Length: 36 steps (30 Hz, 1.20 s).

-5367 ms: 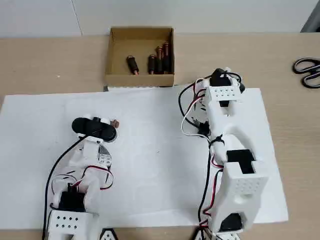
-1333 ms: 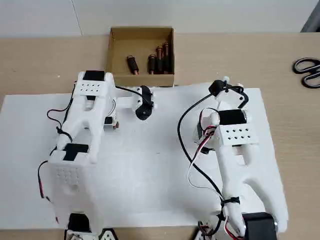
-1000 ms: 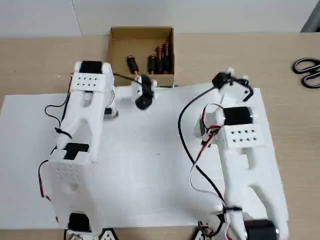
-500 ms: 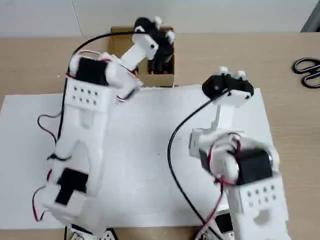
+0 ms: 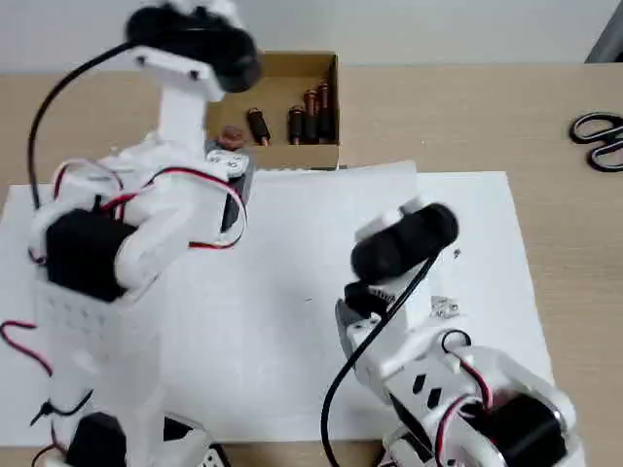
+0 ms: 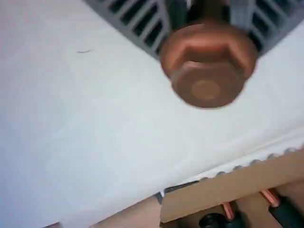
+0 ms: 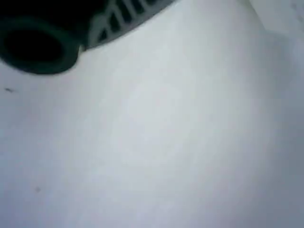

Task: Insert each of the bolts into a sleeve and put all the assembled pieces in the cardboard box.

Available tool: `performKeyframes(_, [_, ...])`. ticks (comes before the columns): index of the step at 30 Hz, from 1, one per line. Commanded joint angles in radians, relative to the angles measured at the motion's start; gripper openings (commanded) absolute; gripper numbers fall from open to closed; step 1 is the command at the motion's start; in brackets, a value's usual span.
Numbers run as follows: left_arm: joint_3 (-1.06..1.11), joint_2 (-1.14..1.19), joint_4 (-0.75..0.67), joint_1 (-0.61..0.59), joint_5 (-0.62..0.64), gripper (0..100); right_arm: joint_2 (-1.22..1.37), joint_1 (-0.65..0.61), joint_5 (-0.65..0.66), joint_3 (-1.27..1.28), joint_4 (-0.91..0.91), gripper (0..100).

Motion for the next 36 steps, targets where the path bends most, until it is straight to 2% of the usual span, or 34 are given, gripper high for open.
performKeyframes(1, [0.065,-0.097,-0.021,0.003,0.123,0,-0.056,-0.027,0.075,0.077,-0.104,0.2])
performKeyframes(4, [0.163,-0.155,-0.055,0.008,0.261,0,-0.082,-0.044,0.109,0.169,-0.216,0.2])
performKeyframes(9, [0.372,-0.301,-0.259,0.008,0.407,0,-0.085,-0.068,0.12,0.302,-0.383,0.2])
performKeyframes(15, [0.754,-0.568,-0.624,0.025,0.437,0,-0.085,-0.122,0.12,0.45,-0.567,0.2])
performKeyframes(19, [1.027,-0.75,-0.792,0.034,0.436,0,-0.082,-0.122,0.12,0.48,-0.628,0.2])
performKeyframes(25, [1.257,-0.942,-0.867,0.064,0.42,0,-0.09,-0.124,0.12,0.479,-0.633,0.2])
performKeyframes(31, [1.294,-0.994,-0.865,0.133,0.428,0,-0.088,-0.125,0.117,0.479,-0.65,0.2])
performKeyframes(36, [1.299,-0.993,-0.868,0.14,0.463,0,-0.087,-0.125,0.118,0.479,-0.665,0.2])
